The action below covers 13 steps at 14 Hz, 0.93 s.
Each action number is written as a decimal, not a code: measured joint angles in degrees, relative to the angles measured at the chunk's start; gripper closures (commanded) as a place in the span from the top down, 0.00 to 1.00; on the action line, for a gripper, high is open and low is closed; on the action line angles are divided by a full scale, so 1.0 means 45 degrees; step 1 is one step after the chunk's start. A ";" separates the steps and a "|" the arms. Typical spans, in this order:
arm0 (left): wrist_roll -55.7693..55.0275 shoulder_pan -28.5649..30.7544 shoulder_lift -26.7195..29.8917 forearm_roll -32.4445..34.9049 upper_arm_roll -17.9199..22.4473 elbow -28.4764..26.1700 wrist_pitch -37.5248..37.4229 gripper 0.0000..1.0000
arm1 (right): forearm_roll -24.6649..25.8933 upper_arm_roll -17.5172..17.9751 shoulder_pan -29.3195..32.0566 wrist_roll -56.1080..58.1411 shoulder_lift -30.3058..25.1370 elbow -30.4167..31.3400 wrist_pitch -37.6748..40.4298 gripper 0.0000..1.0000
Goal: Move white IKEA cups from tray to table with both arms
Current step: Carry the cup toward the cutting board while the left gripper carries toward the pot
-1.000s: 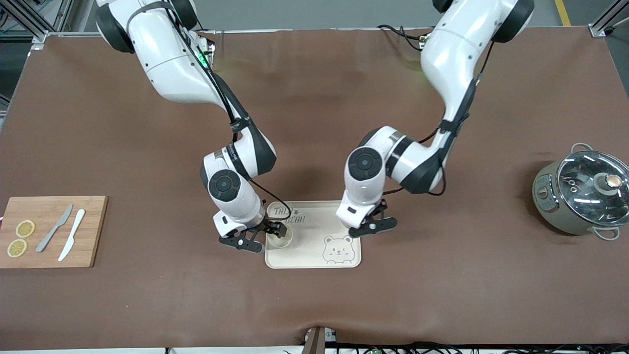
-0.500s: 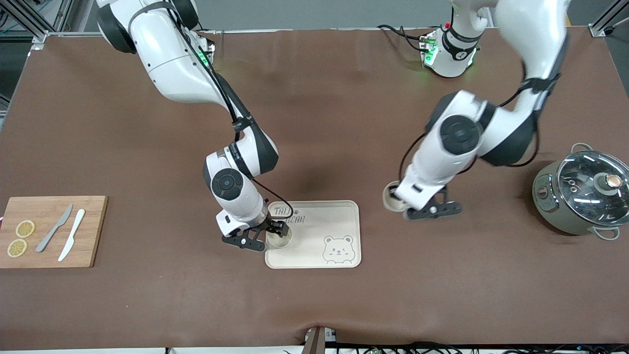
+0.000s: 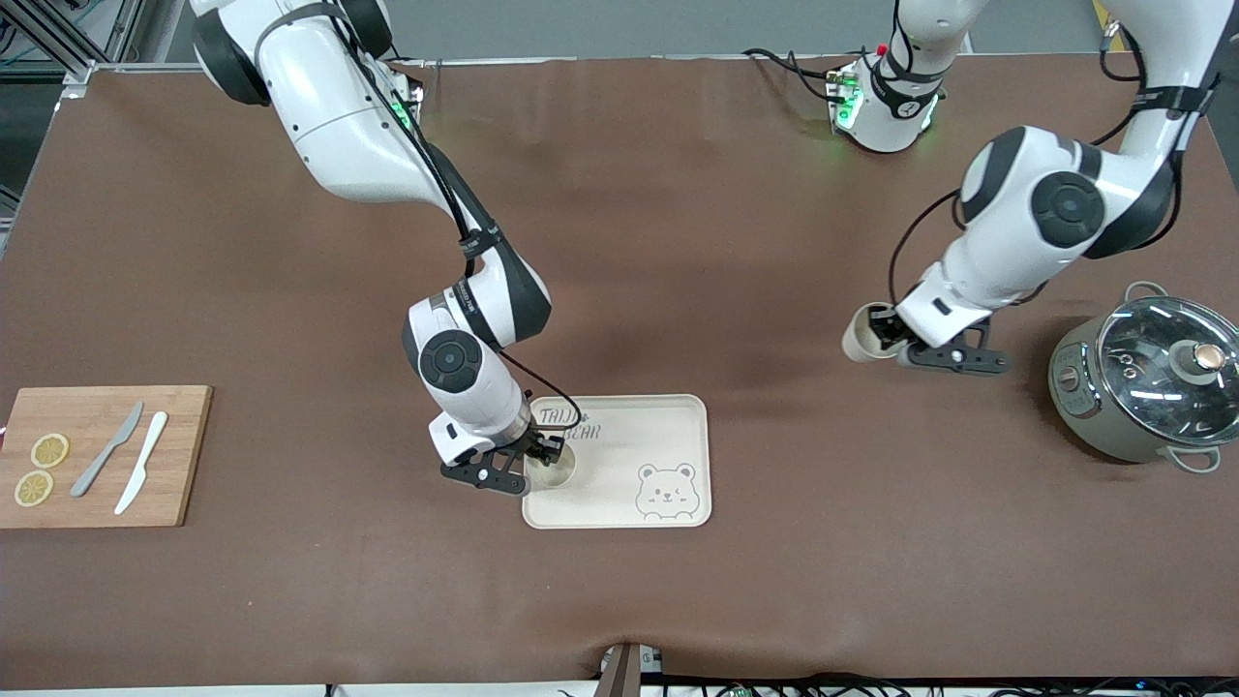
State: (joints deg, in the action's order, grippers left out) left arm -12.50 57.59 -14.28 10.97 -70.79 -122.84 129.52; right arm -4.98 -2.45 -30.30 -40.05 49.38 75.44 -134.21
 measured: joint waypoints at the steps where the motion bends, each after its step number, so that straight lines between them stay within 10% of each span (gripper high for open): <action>1: 0.0701 0.1032 -0.0001 -0.0002 -0.0472 -0.0530 0.0611 0.00 | 0.0000 0.0002 -0.0002 0.0000 0.0001 -0.0001 0.0000 0.02; 13: 0.5070 0.3271 -0.1730 0.1498 0.0804 -0.2171 0.3855 0.00 | -0.0004 0.0029 -0.0160 -0.0150 -0.0126 -0.0618 0.1116 0.00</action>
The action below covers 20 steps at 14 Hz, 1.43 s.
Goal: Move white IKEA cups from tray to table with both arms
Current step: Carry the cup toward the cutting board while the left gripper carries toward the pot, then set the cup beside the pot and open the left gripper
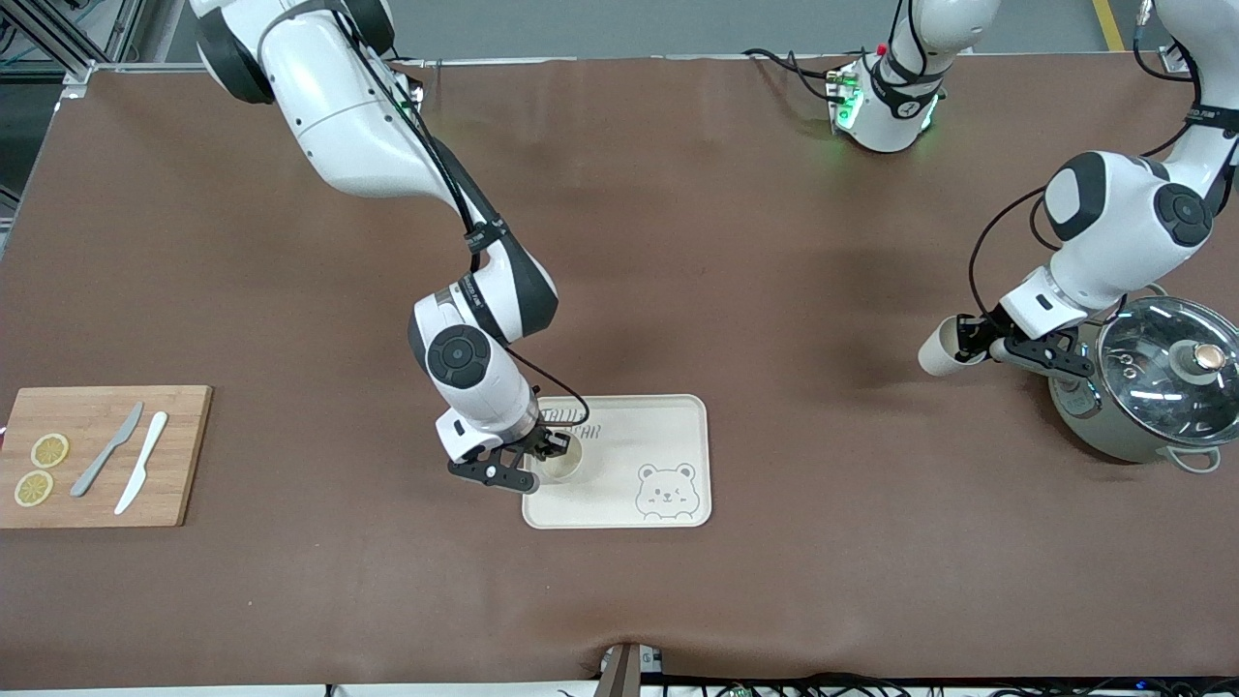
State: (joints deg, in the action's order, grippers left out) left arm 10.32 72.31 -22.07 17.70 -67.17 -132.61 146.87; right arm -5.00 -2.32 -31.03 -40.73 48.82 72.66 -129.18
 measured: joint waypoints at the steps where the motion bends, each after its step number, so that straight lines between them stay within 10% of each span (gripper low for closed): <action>1: -0.0002 -0.0019 -0.0321 0.0730 0.0334 0.0061 0.0080 0.00 | -0.0002 -0.0021 0.0028 0.0002 -0.0137 -0.0250 0.0522 0.00; 9: -0.2047 -0.3555 -0.2279 0.3722 0.3715 0.1441 0.0245 0.00 | -0.0125 -0.0158 0.1853 0.3956 -0.2782 -0.0712 0.4324 0.00; 20: -0.2972 -0.4313 -0.3049 0.3723 0.4014 0.1869 0.0233 0.01 | -0.0448 -0.0186 0.5151 1.0305 -0.3506 -0.0283 0.6019 0.00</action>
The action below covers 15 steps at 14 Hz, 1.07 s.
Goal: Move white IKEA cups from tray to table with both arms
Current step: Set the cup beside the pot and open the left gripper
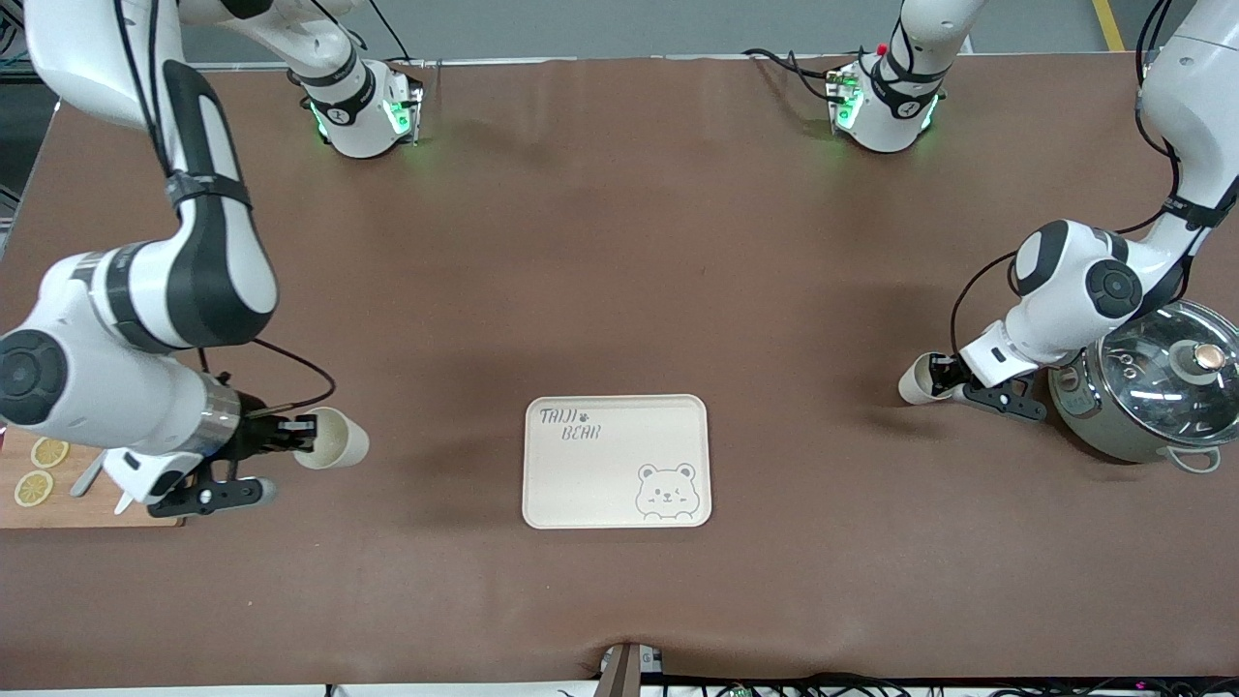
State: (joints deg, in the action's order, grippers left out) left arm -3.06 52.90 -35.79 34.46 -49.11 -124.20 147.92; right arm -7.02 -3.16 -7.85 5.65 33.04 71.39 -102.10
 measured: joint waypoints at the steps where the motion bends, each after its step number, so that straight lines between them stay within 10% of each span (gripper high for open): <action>1: -0.0044 -0.0037 -0.0018 0.0000 0.0000 0.0017 0.0000 0.09 | -0.0010 0.0002 0.0231 0.0458 -0.0002 0.0099 0.0000 0.00; 3: -0.0081 -0.0143 -0.0027 0.0000 0.0012 0.0046 -0.0001 0.85 | -0.0019 0.0000 0.0629 0.1365 -0.0003 0.0272 -0.0022 0.00; 4: -0.0081 -0.0214 -0.0028 0.0000 0.0033 0.0086 -0.0001 1.00 | -0.0021 0.0001 0.0825 0.1844 -0.0004 0.0361 -0.0060 0.00; 9: -0.0081 -0.0387 0.0127 0.0018 0.0114 0.0393 -0.0740 1.00 | -0.0032 0.0000 0.1827 0.4227 -0.0002 0.1506 -0.1586 0.00; 15: -0.0371 -0.0383 0.1432 -0.1499 -0.1924 0.2919 -0.6523 1.00 | -0.0042 0.0007 0.2101 0.5693 0.0001 0.3247 -0.3723 0.00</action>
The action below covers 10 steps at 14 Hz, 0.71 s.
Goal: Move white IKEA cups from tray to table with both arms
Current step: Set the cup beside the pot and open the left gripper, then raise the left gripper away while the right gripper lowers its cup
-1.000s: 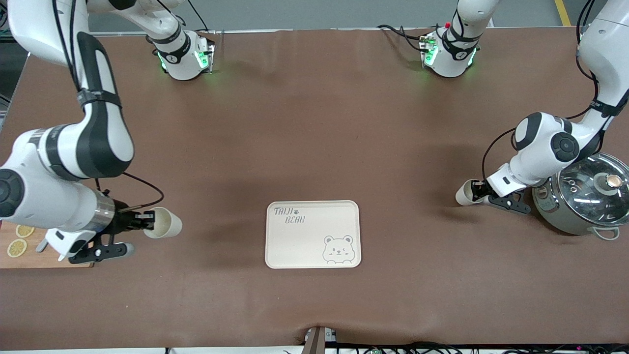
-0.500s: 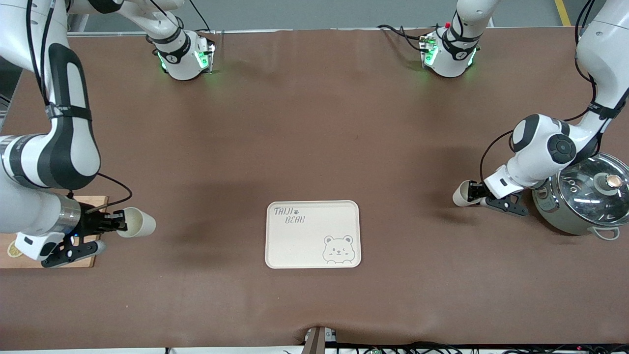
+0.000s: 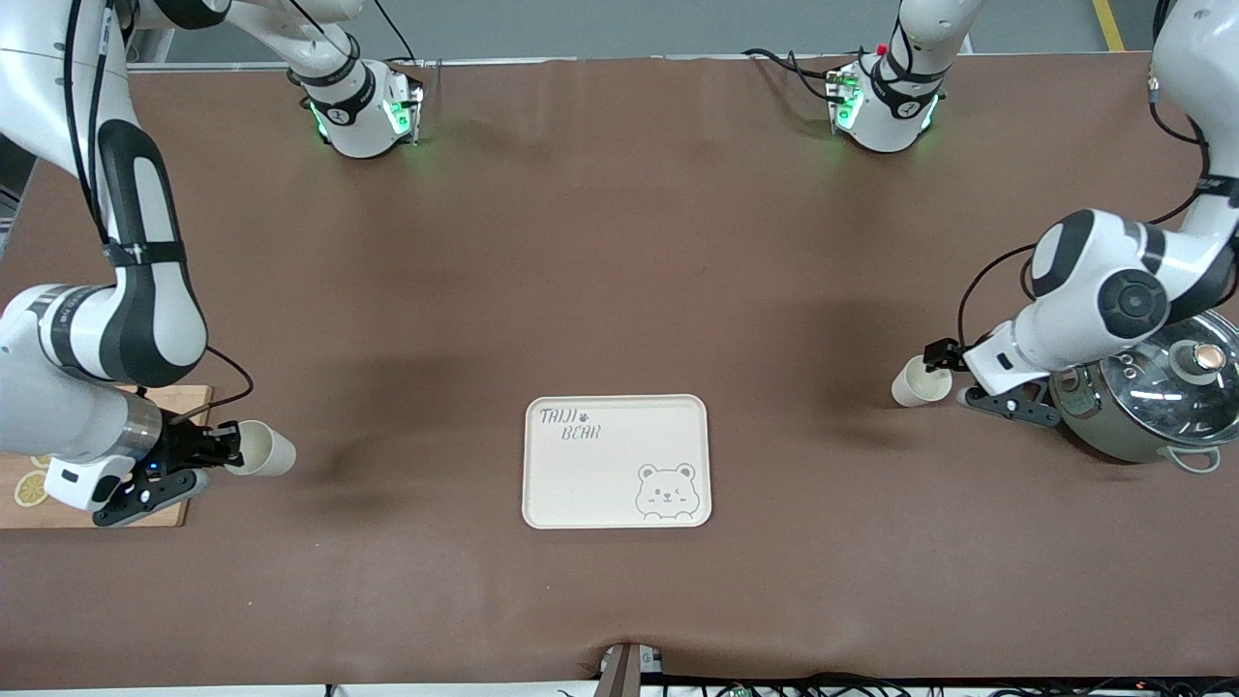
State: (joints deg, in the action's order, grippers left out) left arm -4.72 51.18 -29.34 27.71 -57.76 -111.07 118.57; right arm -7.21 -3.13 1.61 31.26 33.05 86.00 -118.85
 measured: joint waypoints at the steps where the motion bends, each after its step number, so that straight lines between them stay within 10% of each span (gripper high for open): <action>1: -0.0046 -0.0064 0.0117 -0.0280 -0.0146 0.0658 -0.0540 1.00 | 0.0000 0.0014 0.0000 0.0057 -0.0001 0.0151 -0.0148 0.00; 10: -0.3404 -0.3088 -0.0121 -0.1048 0.0667 0.7059 -0.3118 1.00 | -0.0001 0.0136 -0.0021 0.0968 0.0309 0.1468 -0.1975 0.00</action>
State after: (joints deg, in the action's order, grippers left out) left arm -20.04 37.28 -29.89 23.00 -54.76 -79.30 104.54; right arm -7.21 -2.51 1.51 35.62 34.44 92.60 -127.74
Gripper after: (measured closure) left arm 0.000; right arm 0.974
